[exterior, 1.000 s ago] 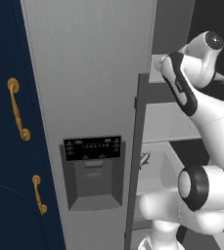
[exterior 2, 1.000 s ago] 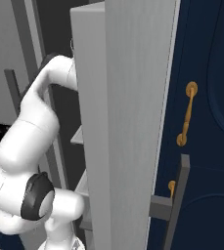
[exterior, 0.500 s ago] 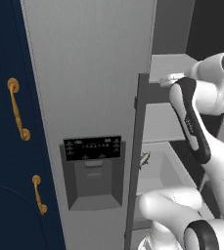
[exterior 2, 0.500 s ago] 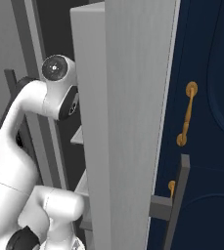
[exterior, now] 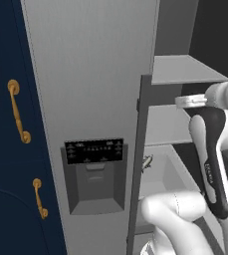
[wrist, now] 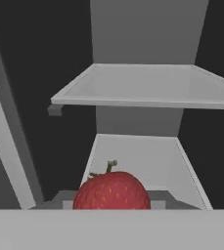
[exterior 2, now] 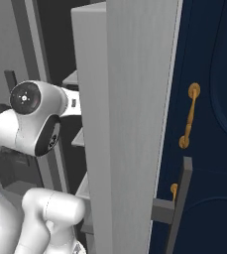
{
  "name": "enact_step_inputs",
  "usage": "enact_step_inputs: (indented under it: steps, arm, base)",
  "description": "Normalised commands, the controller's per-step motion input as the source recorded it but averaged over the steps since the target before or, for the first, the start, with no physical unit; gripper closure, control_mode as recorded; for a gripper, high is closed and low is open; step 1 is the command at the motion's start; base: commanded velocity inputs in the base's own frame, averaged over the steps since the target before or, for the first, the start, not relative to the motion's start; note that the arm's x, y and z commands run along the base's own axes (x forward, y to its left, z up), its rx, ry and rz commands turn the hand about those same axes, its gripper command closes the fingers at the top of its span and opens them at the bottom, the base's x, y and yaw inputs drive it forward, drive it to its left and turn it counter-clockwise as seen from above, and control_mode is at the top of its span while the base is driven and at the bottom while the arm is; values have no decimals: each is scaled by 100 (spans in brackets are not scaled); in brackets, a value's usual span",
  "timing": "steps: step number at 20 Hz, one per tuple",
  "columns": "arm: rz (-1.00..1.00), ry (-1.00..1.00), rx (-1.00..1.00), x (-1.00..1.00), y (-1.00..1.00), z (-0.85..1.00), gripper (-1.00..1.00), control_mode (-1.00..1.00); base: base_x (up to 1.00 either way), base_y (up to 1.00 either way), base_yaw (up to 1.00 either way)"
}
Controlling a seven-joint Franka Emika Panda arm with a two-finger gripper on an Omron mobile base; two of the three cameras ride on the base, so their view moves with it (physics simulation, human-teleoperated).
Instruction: Take the strawberry from the fridge and place it on top of the pancake, located on the dining counter.
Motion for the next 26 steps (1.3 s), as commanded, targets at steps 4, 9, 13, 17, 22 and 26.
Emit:
enact_step_inputs:
  steps: [4, 9, 13, 17, 22, 26]
  arm:
    - [0, 1, 0, -89, 13, -12, 100, -100]
    - [0, 1, 0, -43, 12, -27, 100, -100]
    - [0, 2, 0, 0, 1, -9, 100, -100]
    - [0, 0, 0, -1, 0, -3, 100, -100]
    - [0, -3, 0, -36, 1, -6, 100, -100]
    - [0, 0, 0, 0, 0, 0, 100, 100]
  base:
    - [0, 0, 0]
    - [0, 0, 0]
    - [0, 0, 0]
    - [0, 0, 0]
    - [0, 0, 0]
    - [-87, 17, 0]
